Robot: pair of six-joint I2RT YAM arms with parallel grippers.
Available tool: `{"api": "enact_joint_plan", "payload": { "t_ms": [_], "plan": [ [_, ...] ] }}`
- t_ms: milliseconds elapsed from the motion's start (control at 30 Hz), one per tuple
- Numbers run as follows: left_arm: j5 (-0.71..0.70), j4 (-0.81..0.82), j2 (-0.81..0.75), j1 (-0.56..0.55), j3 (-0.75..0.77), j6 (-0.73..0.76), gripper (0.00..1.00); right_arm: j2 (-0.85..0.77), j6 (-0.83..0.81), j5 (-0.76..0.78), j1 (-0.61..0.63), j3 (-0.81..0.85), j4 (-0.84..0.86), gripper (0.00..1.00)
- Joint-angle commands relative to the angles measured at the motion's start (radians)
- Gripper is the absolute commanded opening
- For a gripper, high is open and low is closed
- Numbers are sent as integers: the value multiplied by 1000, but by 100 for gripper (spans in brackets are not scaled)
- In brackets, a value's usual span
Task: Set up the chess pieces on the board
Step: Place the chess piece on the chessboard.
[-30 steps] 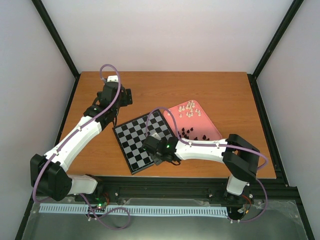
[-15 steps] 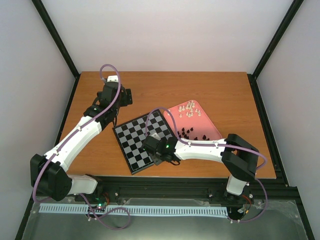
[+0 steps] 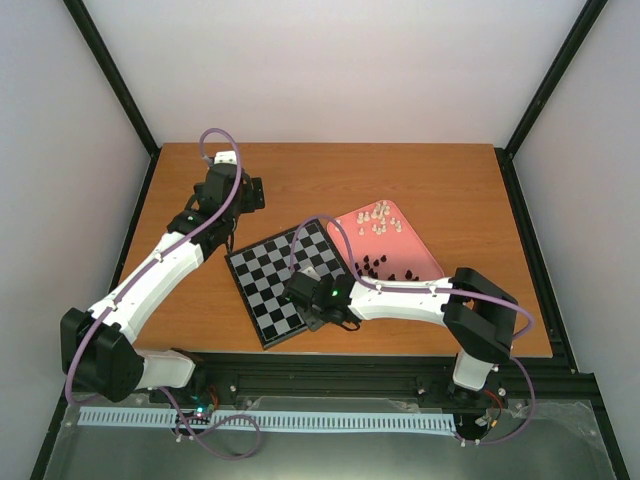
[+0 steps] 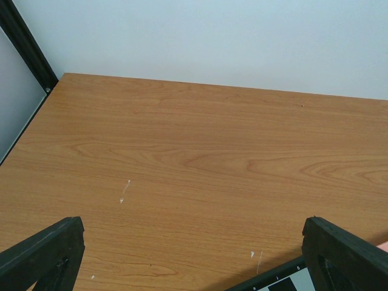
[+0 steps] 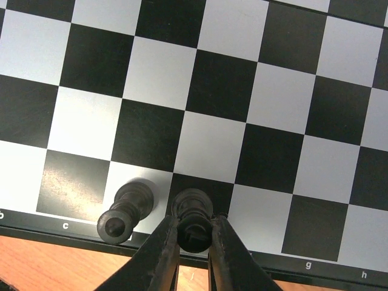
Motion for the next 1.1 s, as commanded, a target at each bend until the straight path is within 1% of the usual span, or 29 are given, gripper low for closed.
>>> {"api": "enact_joint_plan", "payload": {
  "t_ms": [0,100,333,367,667,900,1067],
  "plan": [
    [-13,7,-20,-7,4,10,100,-12,19,12,15,3,-7,14],
    [-11,6,-20,-7,4,10,100,-10,22,13,17,0,-7,14],
    [-9,6,-25,-7,2,9,100,-15,30,35,20,0,-19,30],
    [-8,6,-25,-7,2,9,100,-16,30,38,20,0,-19,31],
    [-9,6,-26,-7,4,8,100,-54,36,73,22,-3,-41,34],
    [-9,6,-25,-7,4,8,100,-36,30,58,23,0,-34,34],
    [-9,6,-23,-7,5,8,100,-65,28,71,23,-7,-32,34]
  ]
}}
